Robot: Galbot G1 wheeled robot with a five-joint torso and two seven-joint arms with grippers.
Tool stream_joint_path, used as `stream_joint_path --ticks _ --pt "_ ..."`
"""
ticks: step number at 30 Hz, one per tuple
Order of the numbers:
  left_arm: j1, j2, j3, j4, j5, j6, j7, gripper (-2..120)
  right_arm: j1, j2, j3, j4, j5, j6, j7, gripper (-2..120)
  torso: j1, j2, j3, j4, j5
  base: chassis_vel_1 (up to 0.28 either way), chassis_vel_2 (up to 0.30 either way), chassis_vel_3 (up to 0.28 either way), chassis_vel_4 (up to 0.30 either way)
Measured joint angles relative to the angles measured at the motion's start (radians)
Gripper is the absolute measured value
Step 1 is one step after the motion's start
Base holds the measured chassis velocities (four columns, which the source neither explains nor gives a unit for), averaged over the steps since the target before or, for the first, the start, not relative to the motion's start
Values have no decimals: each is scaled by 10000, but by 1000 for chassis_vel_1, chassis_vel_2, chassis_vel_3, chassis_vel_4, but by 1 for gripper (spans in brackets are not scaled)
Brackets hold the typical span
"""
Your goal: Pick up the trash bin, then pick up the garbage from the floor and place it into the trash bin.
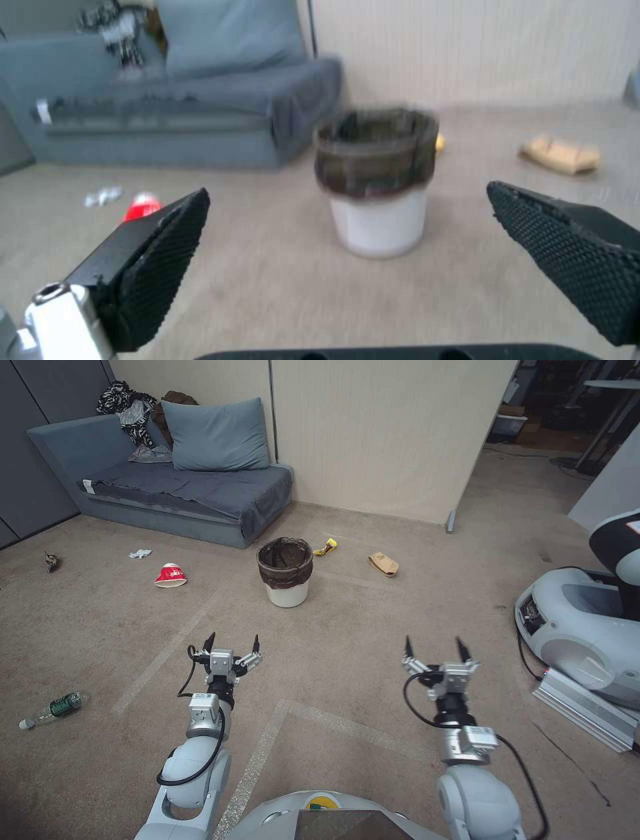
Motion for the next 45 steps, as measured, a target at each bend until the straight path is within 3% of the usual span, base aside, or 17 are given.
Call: stream_joint_path --ticks 2,4,8,12,15,19,45 --pt "7 8 28 -35 7 57 -35 100 -5 9 5 0 -19 25 -6 100 0 -1 0 1 5 0 0 0 0" --pt "122 119 324 -564 88 517 -392 100 -16 73 139 -2 -236 526 16 100 1 -2 3 8 17 0 0 0 0" --pt "100 110 305 -602 94 499 -398 100 33 96 160 -14 -268 758 43 100 0 0 -1 2 15 0 0 0 0" --pt "201 183 526 -825 172 883 -683 100 65 106 186 -108 -271 902 79 100 1 -3 5 16 10 0 0 0 0" --pt "214 220 631 -993 224 1040 -828 100 119 109 185 -137 -270 983 85 100 0 -2 0 3 17 0 0 0 0" --pt "256 244 703 -1035 263 1192 -953 100 141 104 180 -221 -268 1021 75 100 1 -2 3 9 11 0 0 0 0" --pt "248 206 652 -826 355 1103 -955 100 196 52 153 -549 74 1041 -283 100 1 -2 2 7 13 -6 7 7 -6"
